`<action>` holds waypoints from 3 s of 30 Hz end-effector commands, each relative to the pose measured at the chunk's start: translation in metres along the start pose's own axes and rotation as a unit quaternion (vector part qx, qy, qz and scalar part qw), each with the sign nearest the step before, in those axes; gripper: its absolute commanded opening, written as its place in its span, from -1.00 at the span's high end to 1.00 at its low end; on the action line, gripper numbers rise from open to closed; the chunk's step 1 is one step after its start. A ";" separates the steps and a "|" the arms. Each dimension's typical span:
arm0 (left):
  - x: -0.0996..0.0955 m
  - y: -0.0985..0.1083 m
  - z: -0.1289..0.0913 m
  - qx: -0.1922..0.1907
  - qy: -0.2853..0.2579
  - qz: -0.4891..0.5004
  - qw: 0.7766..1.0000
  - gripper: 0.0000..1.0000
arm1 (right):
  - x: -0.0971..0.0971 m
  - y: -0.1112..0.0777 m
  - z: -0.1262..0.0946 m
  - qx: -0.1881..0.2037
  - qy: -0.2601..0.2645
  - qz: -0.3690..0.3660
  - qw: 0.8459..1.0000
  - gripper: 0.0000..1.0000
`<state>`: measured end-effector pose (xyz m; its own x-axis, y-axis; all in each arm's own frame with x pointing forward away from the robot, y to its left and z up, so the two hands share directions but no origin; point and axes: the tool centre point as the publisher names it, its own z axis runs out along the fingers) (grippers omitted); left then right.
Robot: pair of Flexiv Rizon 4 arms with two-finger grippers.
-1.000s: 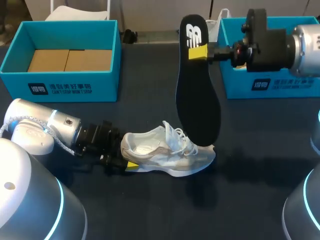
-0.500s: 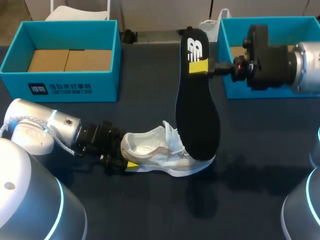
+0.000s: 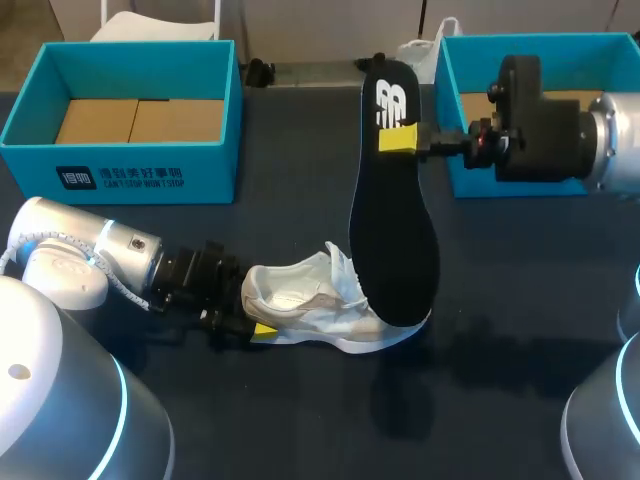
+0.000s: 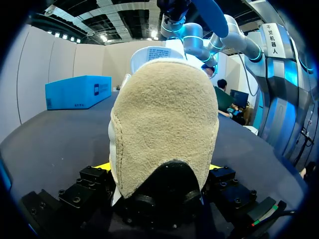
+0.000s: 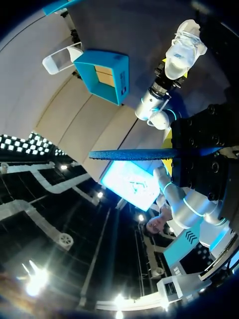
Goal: Take the shoe out of the shoebox, open the shoe tongue, remove and reinsert the insole, then place the shoe into the shoebox
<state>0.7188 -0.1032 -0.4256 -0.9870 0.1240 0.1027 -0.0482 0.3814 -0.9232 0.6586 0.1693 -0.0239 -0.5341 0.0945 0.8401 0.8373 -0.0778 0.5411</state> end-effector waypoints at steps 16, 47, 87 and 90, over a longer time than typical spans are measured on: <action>0.001 0.000 -0.025 -0.025 -0.006 -0.019 1.000 -1.00 | 0.000 0.000 0.002 0.000 -0.002 0.001 1.000 1.00; 0.002 -0.017 -0.063 -0.259 -0.006 -0.008 0.966 -1.00 | 0.000 0.000 0.002 0.000 -0.002 0.001 1.000 1.00; 0.009 -0.056 -0.077 -0.483 0.014 0.013 0.875 -1.00 | 0.000 0.000 0.002 0.000 -0.002 0.001 1.000 1.00; 0.009 -0.060 -0.074 -0.491 0.013 0.012 0.871 -1.00 | 0.000 0.000 0.002 0.000 -0.002 0.001 1.000 1.00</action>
<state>0.7239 -0.0505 -0.3445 -0.9824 0.1582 0.0989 0.1322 0.9645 -0.2286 0.6588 0.1695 -0.0235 -0.5334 0.0963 0.8403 0.8378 -0.0763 0.5406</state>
